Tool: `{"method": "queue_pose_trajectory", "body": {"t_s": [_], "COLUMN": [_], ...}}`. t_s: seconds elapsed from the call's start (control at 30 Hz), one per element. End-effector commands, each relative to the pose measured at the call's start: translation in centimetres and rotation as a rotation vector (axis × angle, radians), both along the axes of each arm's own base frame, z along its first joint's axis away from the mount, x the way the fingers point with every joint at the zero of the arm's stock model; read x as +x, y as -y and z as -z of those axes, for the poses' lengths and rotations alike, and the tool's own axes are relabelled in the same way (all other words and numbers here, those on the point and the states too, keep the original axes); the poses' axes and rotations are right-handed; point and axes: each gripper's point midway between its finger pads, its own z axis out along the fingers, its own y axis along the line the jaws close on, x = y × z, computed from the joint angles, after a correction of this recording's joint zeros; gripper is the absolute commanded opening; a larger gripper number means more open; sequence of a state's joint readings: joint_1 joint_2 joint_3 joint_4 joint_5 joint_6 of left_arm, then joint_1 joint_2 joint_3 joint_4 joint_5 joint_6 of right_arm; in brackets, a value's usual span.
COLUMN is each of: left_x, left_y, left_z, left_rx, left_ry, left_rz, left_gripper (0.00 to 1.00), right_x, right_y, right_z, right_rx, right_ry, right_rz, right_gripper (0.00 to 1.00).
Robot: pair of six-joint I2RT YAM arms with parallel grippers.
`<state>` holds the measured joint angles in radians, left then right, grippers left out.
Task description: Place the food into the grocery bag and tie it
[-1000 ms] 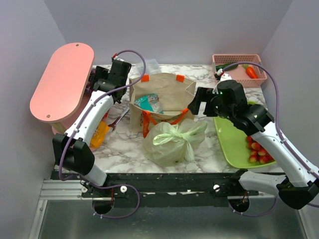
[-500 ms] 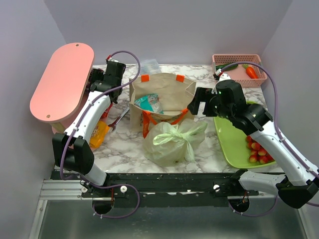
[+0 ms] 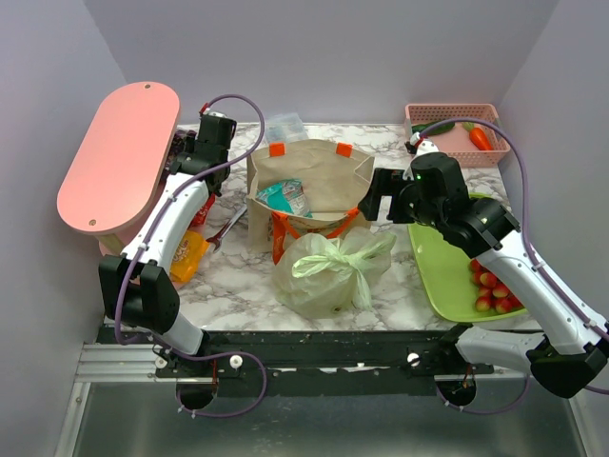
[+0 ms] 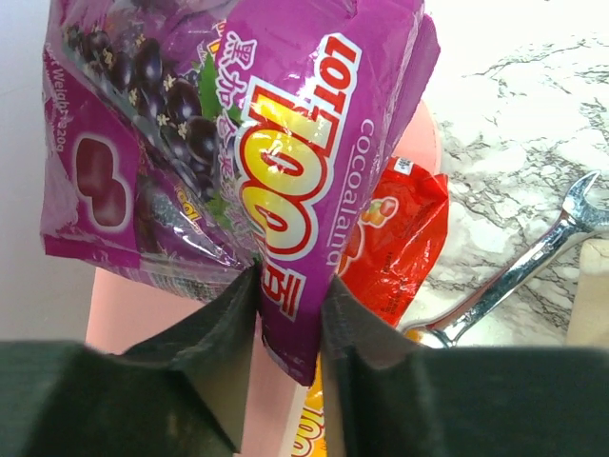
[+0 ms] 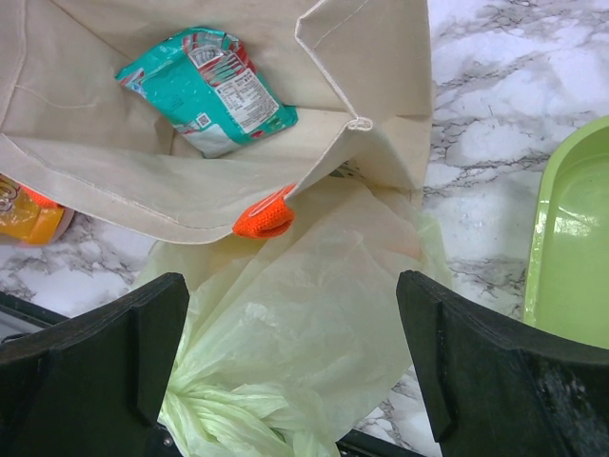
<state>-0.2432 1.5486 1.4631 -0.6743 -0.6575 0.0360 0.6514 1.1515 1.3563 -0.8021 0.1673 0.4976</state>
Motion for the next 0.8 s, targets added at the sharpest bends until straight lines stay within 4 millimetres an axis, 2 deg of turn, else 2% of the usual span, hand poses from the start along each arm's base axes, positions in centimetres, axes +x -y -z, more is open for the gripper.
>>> {"method": "queue_pose_trajectory", "body": {"t_s": [0.0,0.13,0.3,0.6,0.77], "left_x": [0.1,-0.2,-0.9,-2.8,-4.1], "left_y": [1.2,1.5,2.1,4.8,7.3], "left_z": [0.3,0.3,0.2,-0.9,-2.0], "left_rx": [-0.071,-0.09,-0.121,-0.263,-0.372], "left_ry": [-0.007,-0.012,-0.023,-0.032,-0.02], "left_rz": [0.038,0.057,0.089,0.169,0.27], "left_gripper": [0.24,0.16,0.0,0.0,0.0], "right_x": [0.0,0.0,0.1,-0.2,-0.4], "right_y": [-0.1,0.0,-0.1,-0.3,-0.3], "right_z": [-0.5,-0.4,-0.5,-0.8,-0.8], "right_rx": [-0.006,-0.008,-0.004,0.018,0.025], "right_ry": [0.013,0.012,0.013,0.009,0.006], "right_rz": [-0.013,-0.014,-0.012,-0.017,-0.016], "right_gripper": [1.0,1.0,1.0,1.0,1.0]}}
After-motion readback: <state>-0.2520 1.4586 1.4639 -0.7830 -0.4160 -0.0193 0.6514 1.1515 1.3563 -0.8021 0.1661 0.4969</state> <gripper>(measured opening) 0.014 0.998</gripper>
